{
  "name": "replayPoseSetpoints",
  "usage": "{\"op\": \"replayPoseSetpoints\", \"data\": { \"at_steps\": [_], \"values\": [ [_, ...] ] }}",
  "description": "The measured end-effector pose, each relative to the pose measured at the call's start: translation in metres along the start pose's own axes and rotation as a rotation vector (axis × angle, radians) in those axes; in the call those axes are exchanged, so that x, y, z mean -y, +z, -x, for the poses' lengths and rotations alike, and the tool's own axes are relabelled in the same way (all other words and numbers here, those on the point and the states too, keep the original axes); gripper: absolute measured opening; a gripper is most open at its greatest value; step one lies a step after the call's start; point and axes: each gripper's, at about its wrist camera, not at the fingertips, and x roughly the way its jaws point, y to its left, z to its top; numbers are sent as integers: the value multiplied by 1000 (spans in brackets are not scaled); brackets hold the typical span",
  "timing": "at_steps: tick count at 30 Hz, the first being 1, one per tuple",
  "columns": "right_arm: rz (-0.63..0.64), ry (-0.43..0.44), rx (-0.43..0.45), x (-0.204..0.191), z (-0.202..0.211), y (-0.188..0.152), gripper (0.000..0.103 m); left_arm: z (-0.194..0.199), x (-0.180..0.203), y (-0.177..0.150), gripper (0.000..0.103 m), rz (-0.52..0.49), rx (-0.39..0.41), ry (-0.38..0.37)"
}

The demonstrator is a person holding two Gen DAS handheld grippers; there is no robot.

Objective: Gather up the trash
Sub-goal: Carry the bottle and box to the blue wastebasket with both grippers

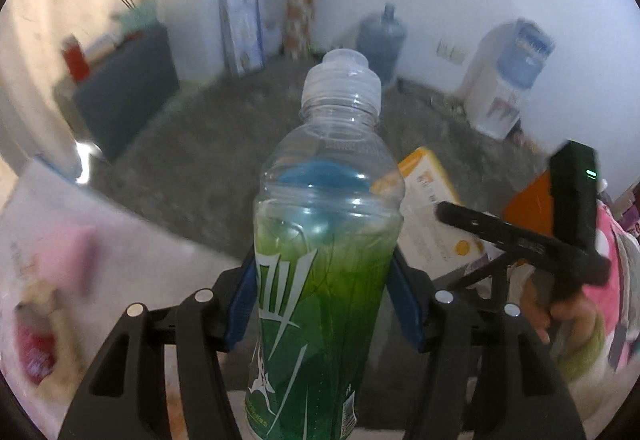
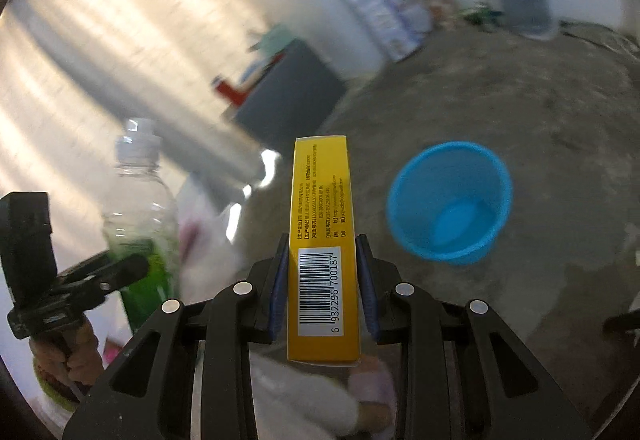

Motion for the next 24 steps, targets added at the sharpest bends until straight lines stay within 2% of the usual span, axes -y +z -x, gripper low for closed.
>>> {"op": "replayPoseSetpoints", "data": {
  "at_steps": [2, 5, 10, 13, 17, 19, 20, 24],
  "values": [
    [-45, -37, 11, 25, -9, 6, 29, -48, 14, 21, 58, 11, -72, -11],
    [-107, -74, -5, 54, -33, 21, 29, -121, 17, 44, 58, 53, -176, 16],
    [-169, -119, -84, 88, -95, 41, 29, -236, 9, 67, 58, 152, -346, 38],
    [-198, -141, -137, 103, -132, 45, 29, -290, 6, 77, 59, 167, -404, 86],
    [-235, -140, -163, 120, -170, 54, 37, -326, -14, 94, 64, 241, -398, 148],
    [-240, -145, -178, 126, -183, 59, 46, -325, -25, 100, 77, 257, -361, 161],
    [-235, -163, -180, 128, -186, 59, 54, -322, -28, 104, 78, 258, -328, 164],
    [-226, -219, -194, 140, -196, 55, 55, -302, -37, 104, 82, 242, -249, 142]
  ]
}}
